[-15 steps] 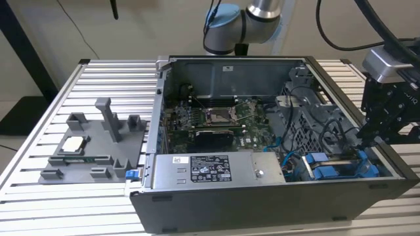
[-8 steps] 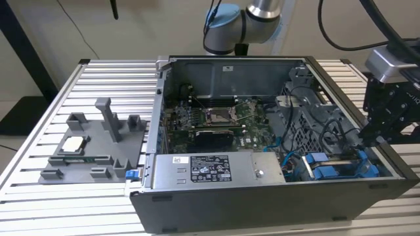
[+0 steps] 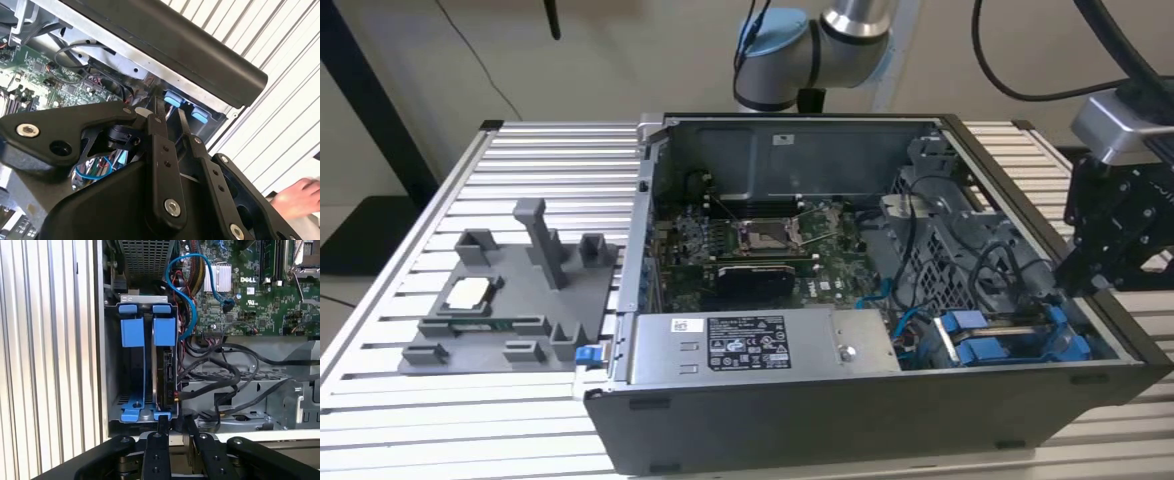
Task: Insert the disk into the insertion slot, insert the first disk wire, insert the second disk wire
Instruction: 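Insert the second disk wire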
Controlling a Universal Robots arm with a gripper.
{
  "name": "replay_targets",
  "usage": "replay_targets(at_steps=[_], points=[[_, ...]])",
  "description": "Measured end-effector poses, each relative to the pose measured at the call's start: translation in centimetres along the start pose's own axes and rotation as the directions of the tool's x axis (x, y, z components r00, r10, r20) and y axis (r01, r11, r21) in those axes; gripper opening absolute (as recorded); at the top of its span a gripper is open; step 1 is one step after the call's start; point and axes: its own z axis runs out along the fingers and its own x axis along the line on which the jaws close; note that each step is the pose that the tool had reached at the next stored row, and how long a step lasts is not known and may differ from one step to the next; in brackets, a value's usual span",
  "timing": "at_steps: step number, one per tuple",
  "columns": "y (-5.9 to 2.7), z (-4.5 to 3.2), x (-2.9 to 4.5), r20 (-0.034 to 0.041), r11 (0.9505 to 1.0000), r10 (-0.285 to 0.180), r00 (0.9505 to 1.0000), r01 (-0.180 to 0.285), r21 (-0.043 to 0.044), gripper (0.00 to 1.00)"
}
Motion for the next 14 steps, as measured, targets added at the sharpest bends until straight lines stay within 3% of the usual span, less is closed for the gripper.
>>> replay_targets(at_steps=[10,14], points=[[-0.17,-0.02,0.00,0.0001,1.0000,0.000,1.0000,0.000,-0.0013,0.27],[-0.64,-0.01,-0.02,0.0001,1.0000,0.000,1.0000,0.000,-0.0051,0.27]])
